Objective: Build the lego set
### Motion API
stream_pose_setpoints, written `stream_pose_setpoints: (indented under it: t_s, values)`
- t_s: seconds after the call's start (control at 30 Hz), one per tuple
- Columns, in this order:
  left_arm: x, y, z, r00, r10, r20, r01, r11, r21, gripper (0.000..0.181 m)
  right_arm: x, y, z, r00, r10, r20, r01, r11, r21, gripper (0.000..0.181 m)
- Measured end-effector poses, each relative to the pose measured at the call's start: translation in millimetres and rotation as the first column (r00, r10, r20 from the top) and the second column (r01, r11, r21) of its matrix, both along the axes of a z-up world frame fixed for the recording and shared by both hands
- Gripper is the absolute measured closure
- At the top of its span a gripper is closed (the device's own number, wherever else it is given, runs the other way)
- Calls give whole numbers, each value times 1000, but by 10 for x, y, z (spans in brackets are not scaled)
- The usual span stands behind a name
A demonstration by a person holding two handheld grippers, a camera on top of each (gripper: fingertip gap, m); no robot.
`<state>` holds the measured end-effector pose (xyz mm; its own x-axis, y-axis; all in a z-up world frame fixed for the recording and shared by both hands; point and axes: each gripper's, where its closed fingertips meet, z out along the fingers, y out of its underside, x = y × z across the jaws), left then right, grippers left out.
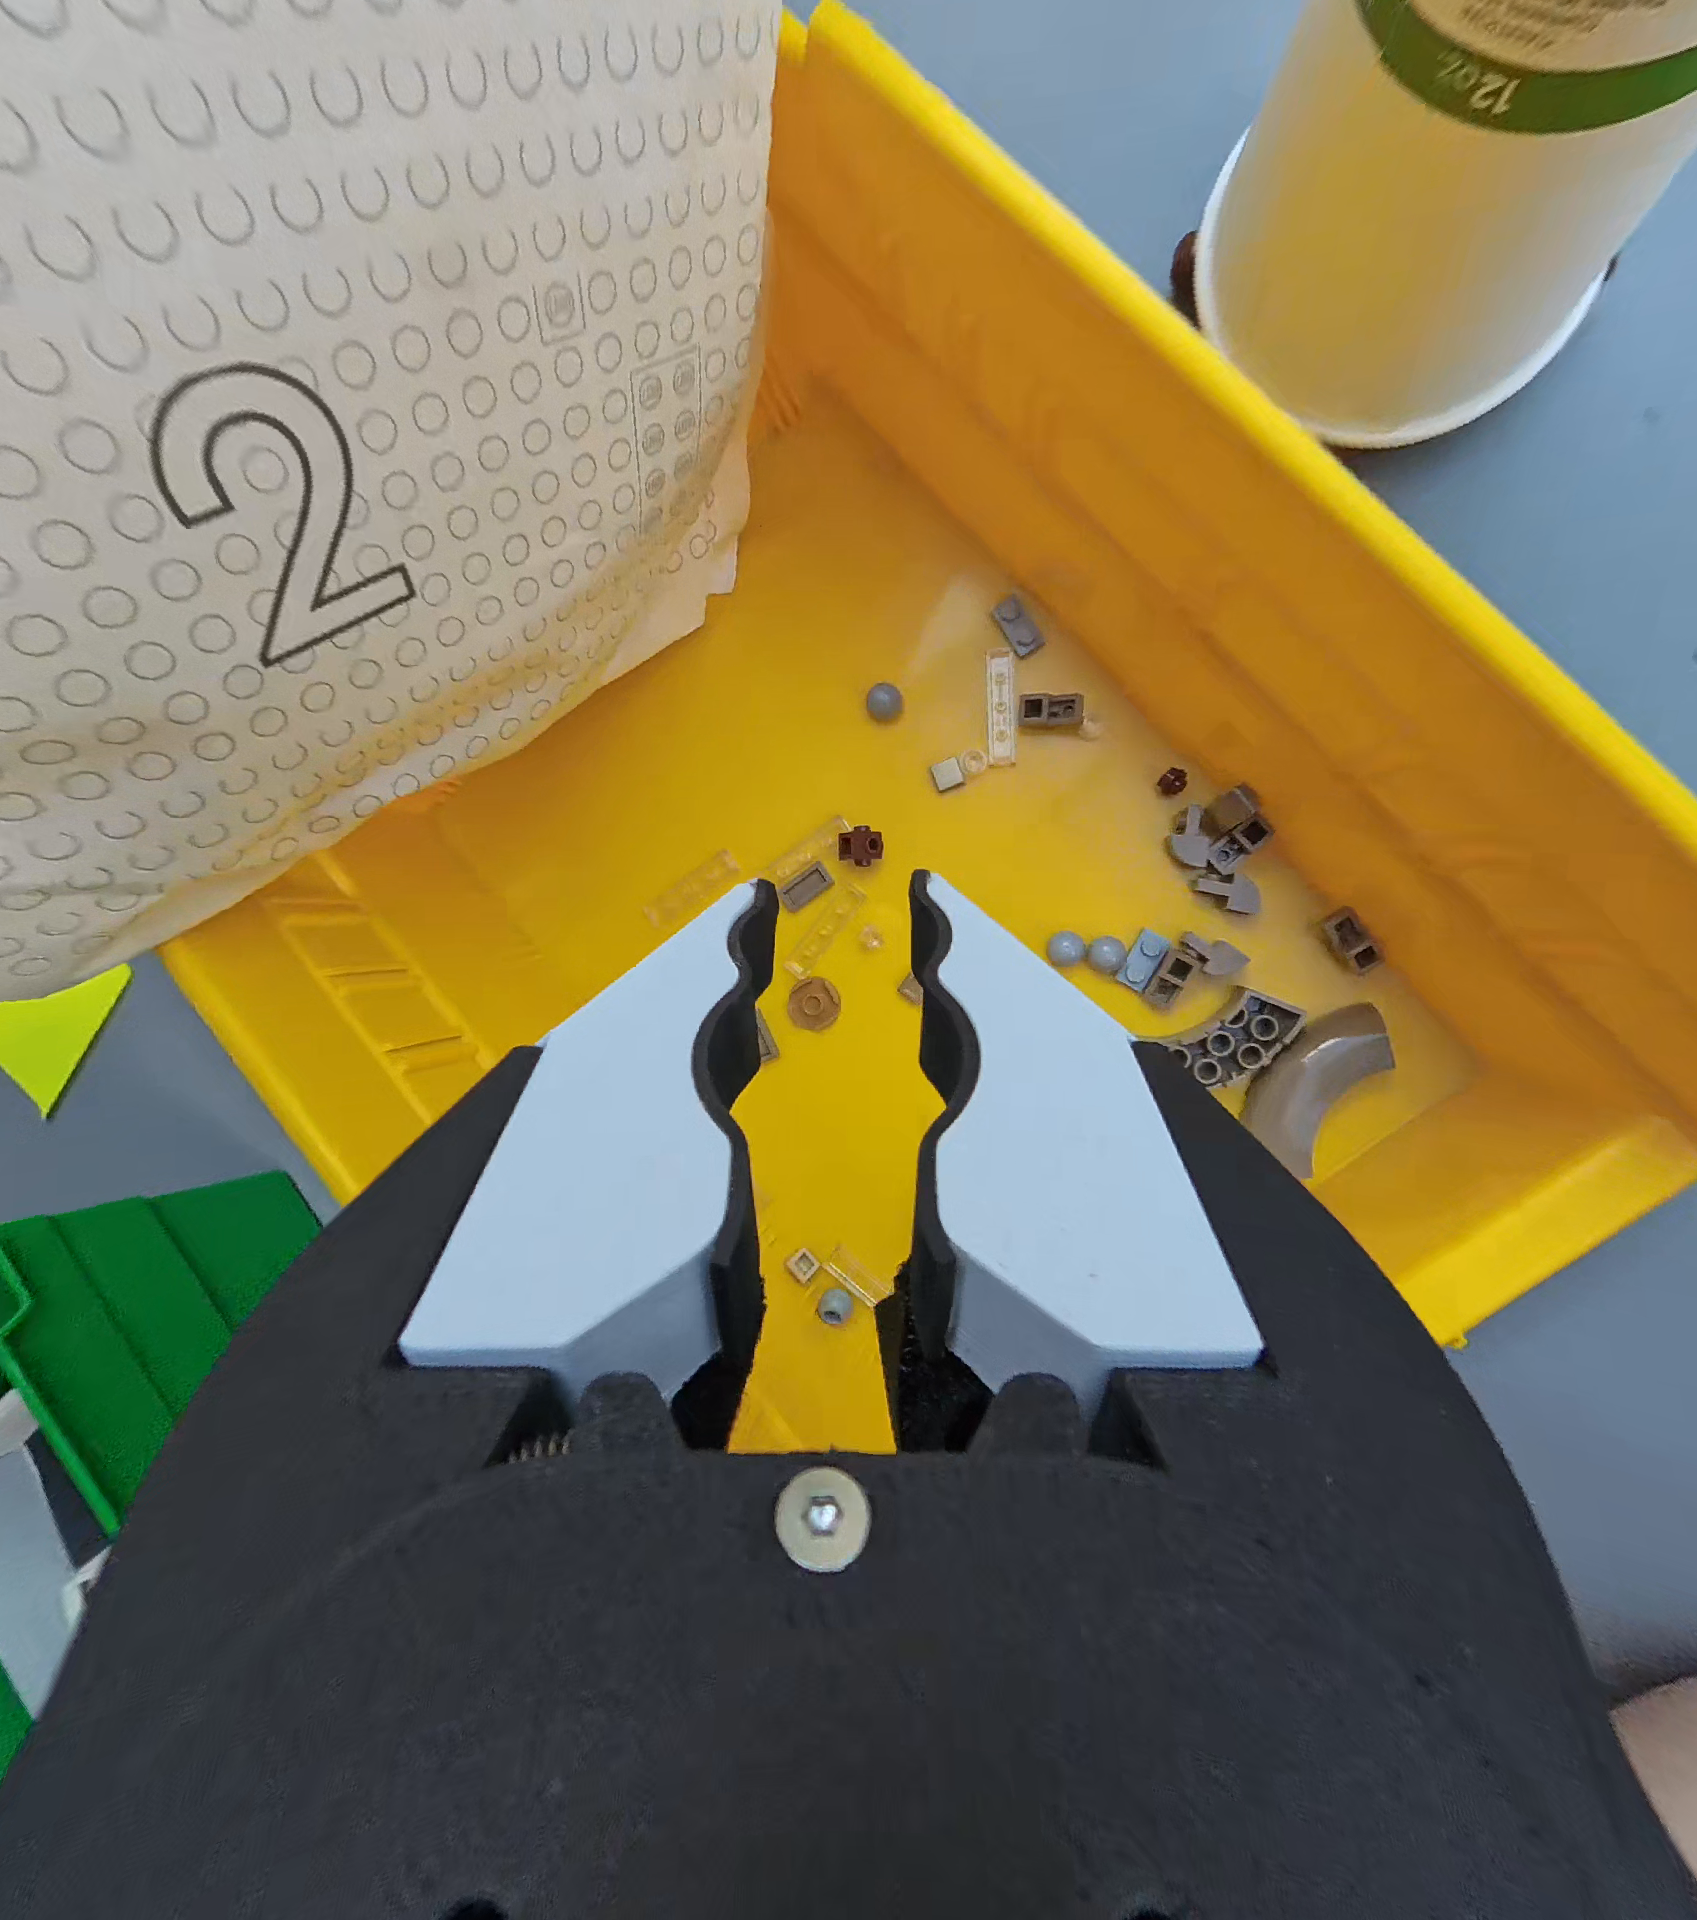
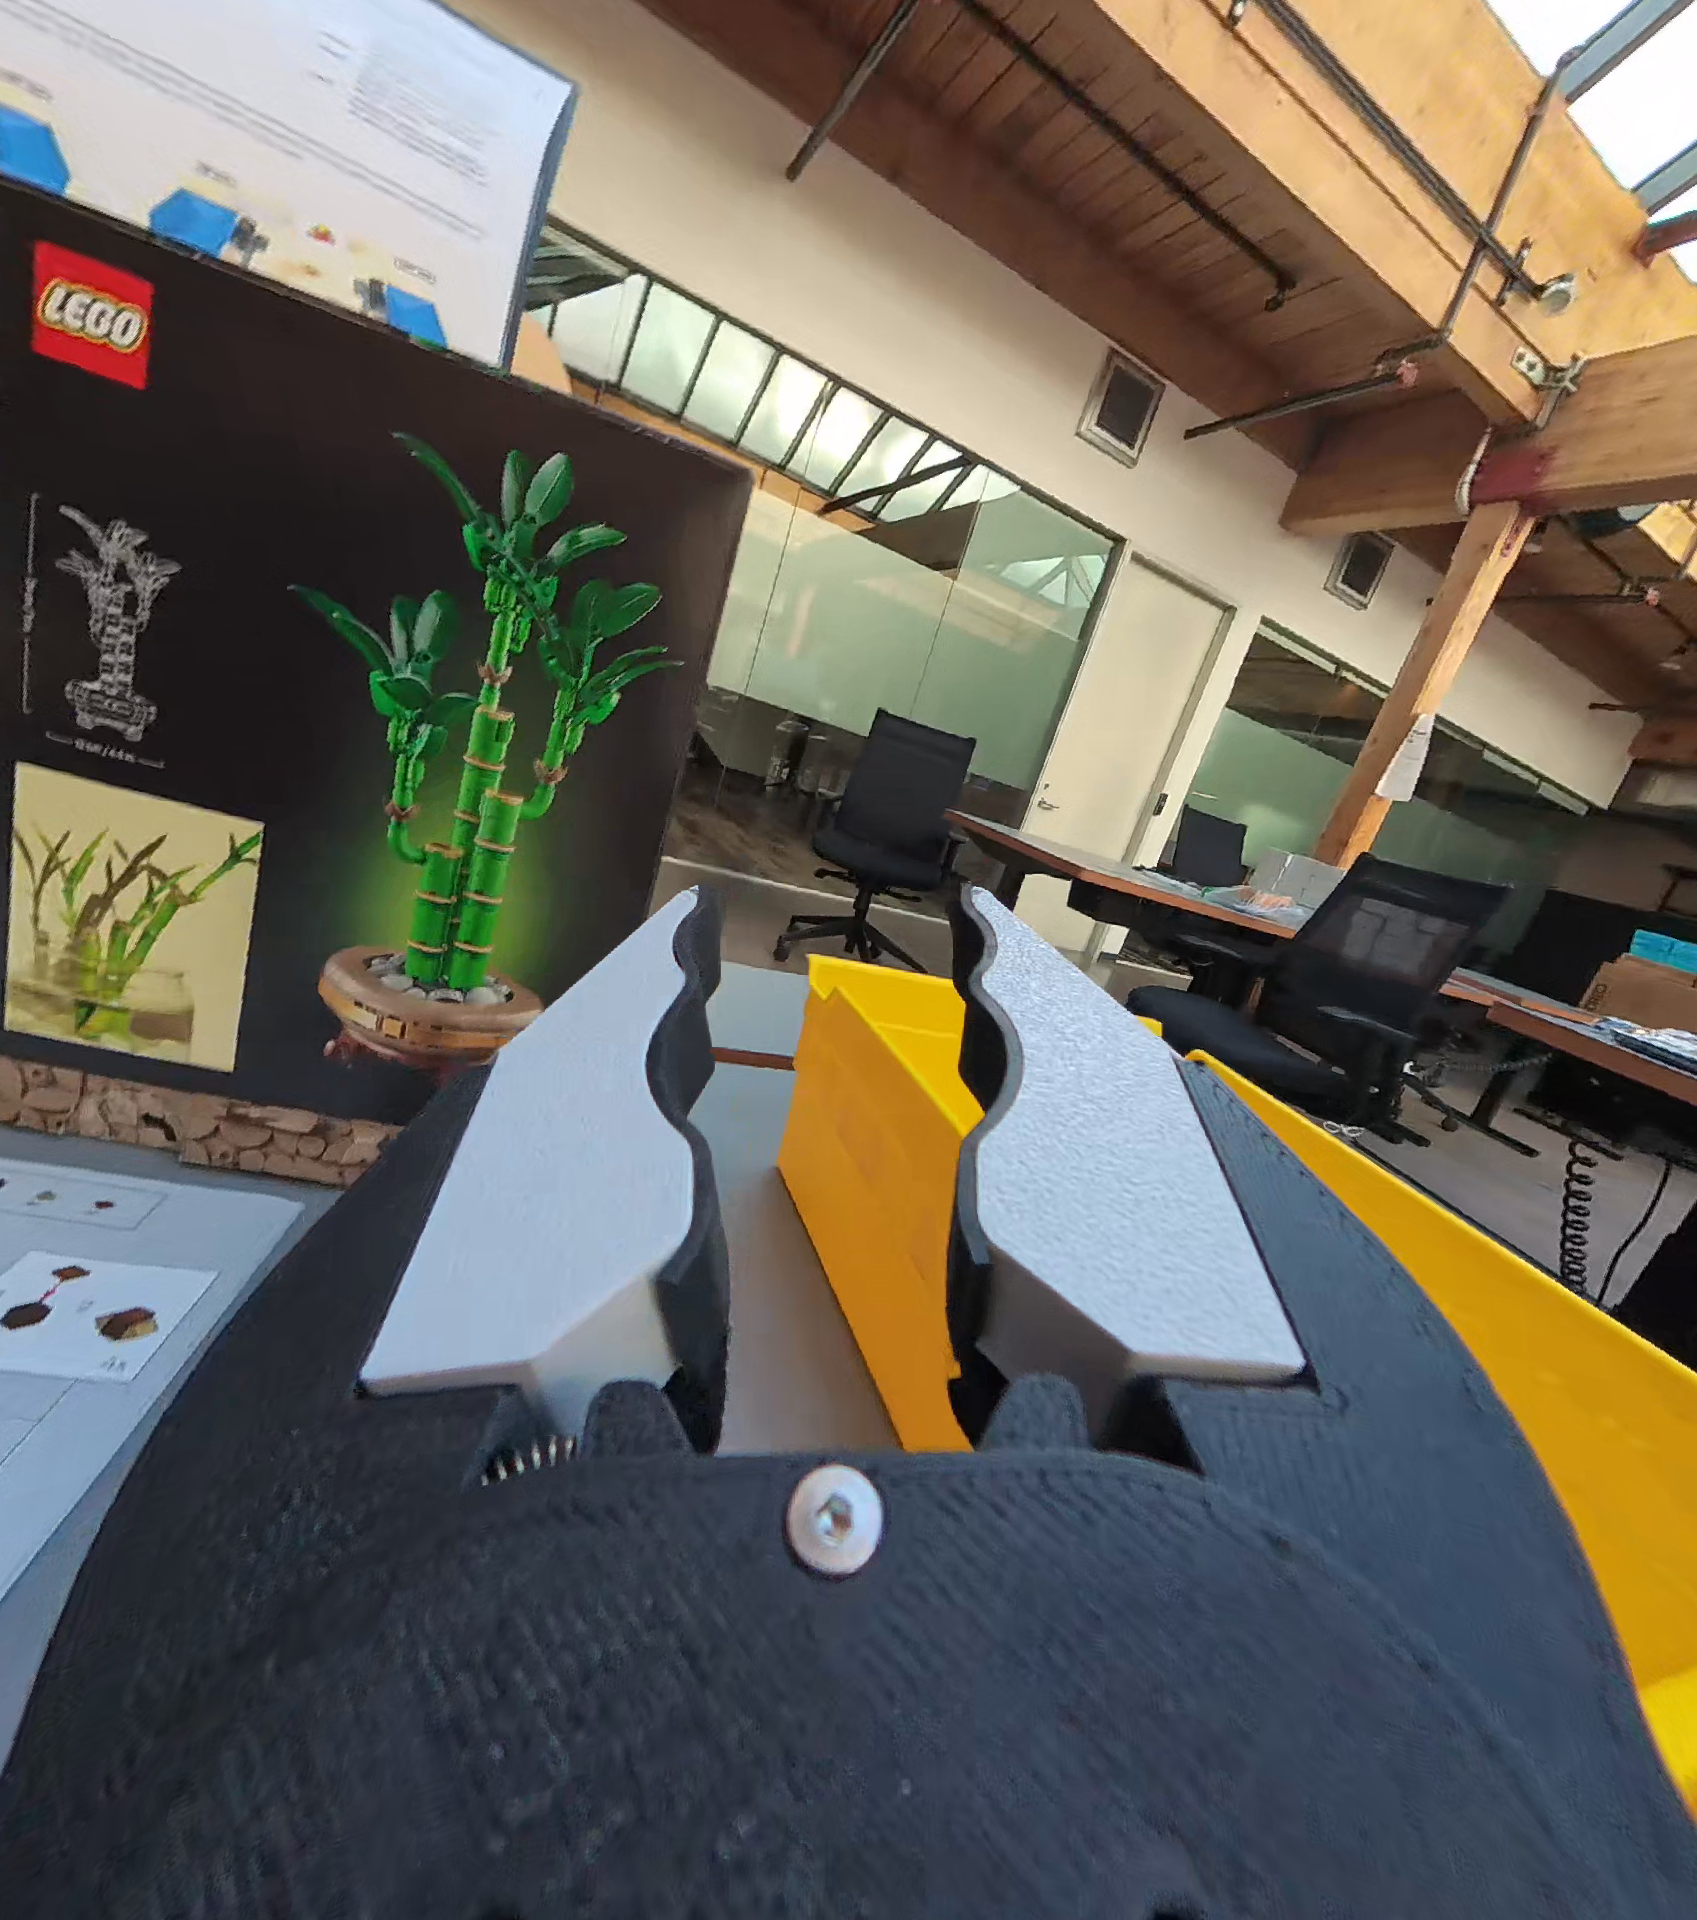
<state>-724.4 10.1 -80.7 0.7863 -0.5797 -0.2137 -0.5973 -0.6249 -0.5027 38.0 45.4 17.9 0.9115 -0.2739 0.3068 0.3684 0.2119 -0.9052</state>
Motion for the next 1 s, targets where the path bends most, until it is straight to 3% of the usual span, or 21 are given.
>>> stream_pose_setpoints:
  t_s: [0.1, 0.27, 0.57, 0.77, 0.87, 1.0]
  values:
    - [-33, 47, -226, 1000, 18, 10, -17, 997, -70, 159, -42, 61, -151, 999, 6, 45, -2, 997, -76, 137]
    - [-106, 114, -554, 998, 50, -28, -53, 986, -158, 153, -7, 52, -176, 1000, -6, 14, 7, 997, -72, 137]
    - [-116, 196, -794, 998, 60, -32, -65, 977, -204, 159, 215, -2, -222, 992, -28, -121, 21, 998, -61, 140]
    - [-99, 234, -798, 998, 55, -28, -60, 980, -188, 156, 245, 18, -263, 990, -30, -140, 19, 997, -78, 141]
    - [-54, 249, -789, 999, 35, -3, -35, 983, -178, 169, 229, 28, -269, 991, -25, -134, 14, 996, -83, 143]
    - [-68, 296, -669, 999, 39, 5, -38, 991, -126, 170, 240, 26, -273, 988, -17, -153, 4, 997, -81, 143]
